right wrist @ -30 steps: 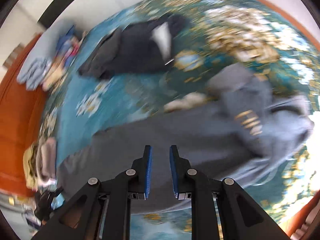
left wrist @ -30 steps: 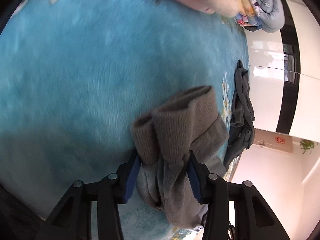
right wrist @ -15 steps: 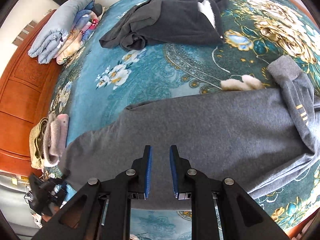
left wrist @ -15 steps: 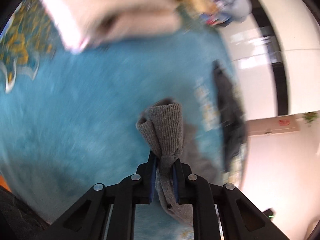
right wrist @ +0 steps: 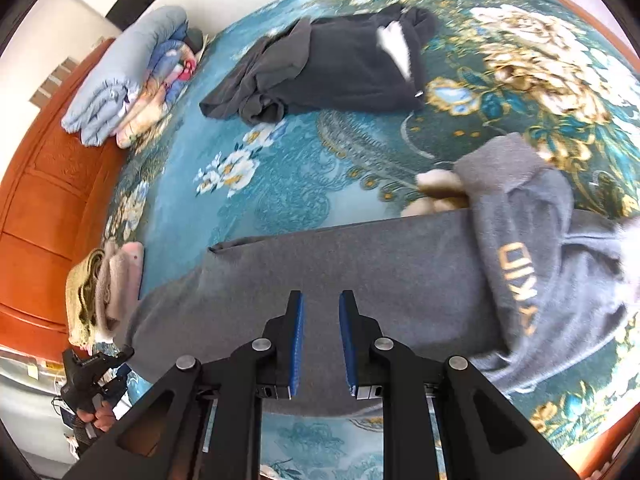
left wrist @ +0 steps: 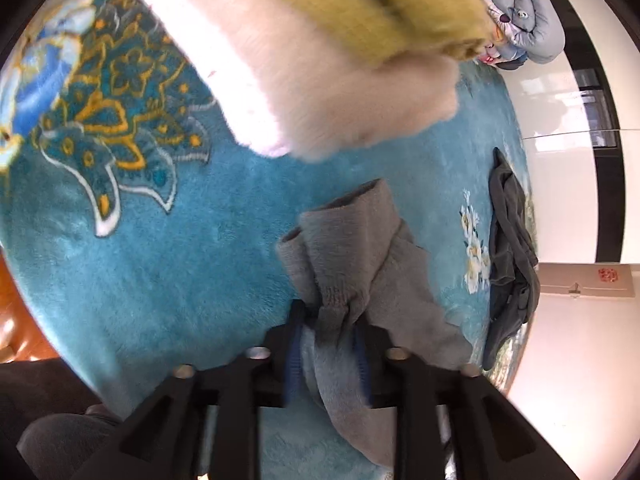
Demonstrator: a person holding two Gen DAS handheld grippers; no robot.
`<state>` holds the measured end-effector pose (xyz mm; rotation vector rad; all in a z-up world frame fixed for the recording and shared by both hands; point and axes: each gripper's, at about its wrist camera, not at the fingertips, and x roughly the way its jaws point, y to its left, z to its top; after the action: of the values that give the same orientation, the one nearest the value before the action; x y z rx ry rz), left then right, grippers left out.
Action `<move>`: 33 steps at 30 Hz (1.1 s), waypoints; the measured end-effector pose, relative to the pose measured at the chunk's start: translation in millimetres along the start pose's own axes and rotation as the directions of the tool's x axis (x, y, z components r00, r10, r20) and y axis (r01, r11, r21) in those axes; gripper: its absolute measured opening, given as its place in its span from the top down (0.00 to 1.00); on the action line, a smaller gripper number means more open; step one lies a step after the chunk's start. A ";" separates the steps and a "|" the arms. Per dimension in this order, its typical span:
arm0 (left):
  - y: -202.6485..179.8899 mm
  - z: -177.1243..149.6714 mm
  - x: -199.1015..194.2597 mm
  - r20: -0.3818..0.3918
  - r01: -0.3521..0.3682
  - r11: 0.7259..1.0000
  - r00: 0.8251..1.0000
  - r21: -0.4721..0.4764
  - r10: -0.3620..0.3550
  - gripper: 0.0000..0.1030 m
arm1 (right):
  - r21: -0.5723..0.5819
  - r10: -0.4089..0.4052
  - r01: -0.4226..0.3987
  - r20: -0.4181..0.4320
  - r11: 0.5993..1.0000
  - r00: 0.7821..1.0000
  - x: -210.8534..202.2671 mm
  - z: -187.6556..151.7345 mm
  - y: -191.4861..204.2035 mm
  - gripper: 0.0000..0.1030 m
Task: Fold clothes
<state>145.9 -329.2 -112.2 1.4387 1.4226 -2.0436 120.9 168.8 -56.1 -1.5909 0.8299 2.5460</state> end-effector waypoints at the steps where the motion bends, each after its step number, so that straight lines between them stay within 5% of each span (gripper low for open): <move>1: -11.5 -1.7 -8.2 0.026 -0.011 0.999 1.000 0.032 0.010 0.30 | 0.007 -0.001 0.001 0.016 1.000 1.000 -8.7 -3.7 -5.6 0.83; 7: -95.0 -37.6 -34.4 0.078 -0.011 0.966 0.997 0.260 -0.010 0.26 | 0.107 -0.039 0.028 0.100 0.994 0.994 -62.2 -36.3 -58.5 0.83; 18: -232.9 -170.9 37.5 -0.181 0.166 0.896 0.979 0.412 -0.097 0.22 | 0.279 -0.139 0.072 0.228 0.958 0.964 -142.0 -80.8 -138.8 0.83; 22: -247.2 -205.8 63.0 -0.232 0.172 0.896 0.969 0.409 -0.081 0.22 | 0.268 -0.146 0.083 0.222 0.960 0.964 -136.3 -75.4 -139.1 0.83; 26: -250.0 -221.2 82.5 -0.188 0.103 0.873 0.982 0.477 -0.013 0.22 | 0.216 -0.156 0.116 0.182 0.969 0.971 -111.1 -52.4 -129.6 0.81; 29: -251.0 -215.6 84.3 -0.147 0.073 0.846 0.989 0.528 0.007 0.22 | 0.169 -0.165 0.140 0.144 0.976 0.976 -86.9 -29.6 -120.8 0.68; 33: -236.9 -198.0 90.0 -0.129 0.048 0.872 0.991 0.487 0.017 0.21 | 0.124 -0.186 0.174 0.089 0.977 0.979 -47.9 0.6 -108.6 0.66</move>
<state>56.5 -24.8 -59.8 1.7800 0.9888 -2.4832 175.2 274.3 -61.4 -1.4220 0.7696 2.3839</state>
